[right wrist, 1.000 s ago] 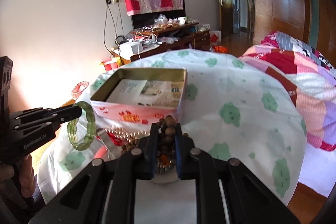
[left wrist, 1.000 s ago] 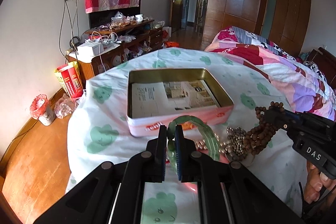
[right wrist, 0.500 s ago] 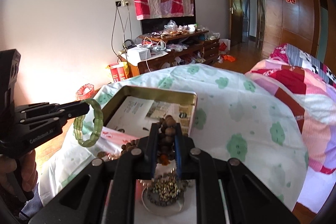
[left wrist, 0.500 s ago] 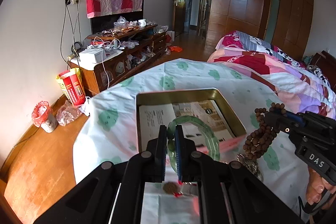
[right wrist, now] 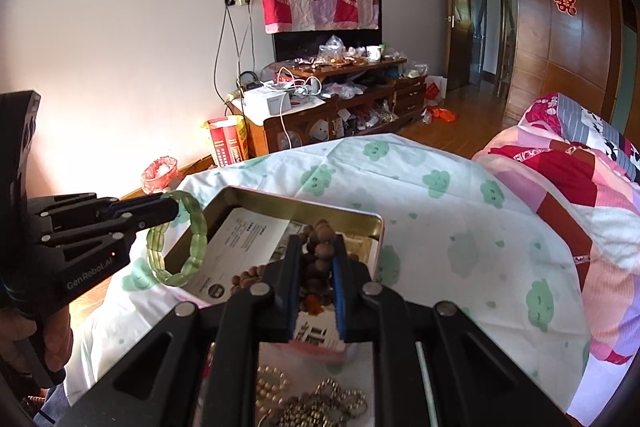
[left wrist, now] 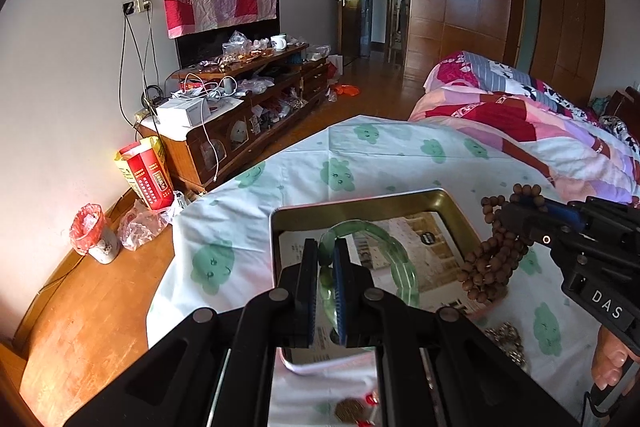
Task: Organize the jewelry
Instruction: 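Carry the green bangle with the left tool while the right tool carries the bead bracelet over the tin, then open the left tool to drop the bangle in the tin while the right tool releases the bracelet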
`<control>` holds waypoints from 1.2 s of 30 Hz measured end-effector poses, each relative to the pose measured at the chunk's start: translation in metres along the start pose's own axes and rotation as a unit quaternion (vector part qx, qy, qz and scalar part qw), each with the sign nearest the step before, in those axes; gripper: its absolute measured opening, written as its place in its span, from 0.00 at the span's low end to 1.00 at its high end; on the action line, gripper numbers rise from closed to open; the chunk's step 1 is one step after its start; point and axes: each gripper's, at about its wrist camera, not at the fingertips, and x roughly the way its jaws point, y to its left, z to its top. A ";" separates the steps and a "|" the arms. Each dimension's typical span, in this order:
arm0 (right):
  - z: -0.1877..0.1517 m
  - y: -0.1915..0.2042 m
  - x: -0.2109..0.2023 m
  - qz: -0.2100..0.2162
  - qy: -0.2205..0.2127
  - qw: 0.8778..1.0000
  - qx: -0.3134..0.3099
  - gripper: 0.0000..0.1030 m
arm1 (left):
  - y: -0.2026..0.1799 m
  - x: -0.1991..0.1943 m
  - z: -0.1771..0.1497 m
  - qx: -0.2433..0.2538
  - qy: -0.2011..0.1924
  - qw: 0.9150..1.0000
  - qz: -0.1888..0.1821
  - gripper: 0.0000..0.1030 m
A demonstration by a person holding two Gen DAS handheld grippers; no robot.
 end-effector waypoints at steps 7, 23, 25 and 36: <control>0.006 -0.002 0.027 0.002 0.013 1.000 0.000 0.15 | 0.005 0.029 0.005 0.006 0.017 1.000 0.014 0.06; 0.002 -0.003 0.074 0.001 0.045 0.999 -0.004 0.16 | 0.006 0.072 0.007 0.018 0.047 0.998 0.027 0.06; 0.001 -0.003 0.076 -0.002 0.047 0.999 -0.005 0.16 | 0.006 0.075 0.005 0.019 0.051 0.998 0.026 0.07; -0.002 0.001 0.082 -0.006 0.046 0.999 -0.016 0.18 | 0.001 0.080 -0.001 0.029 0.064 0.997 0.024 0.08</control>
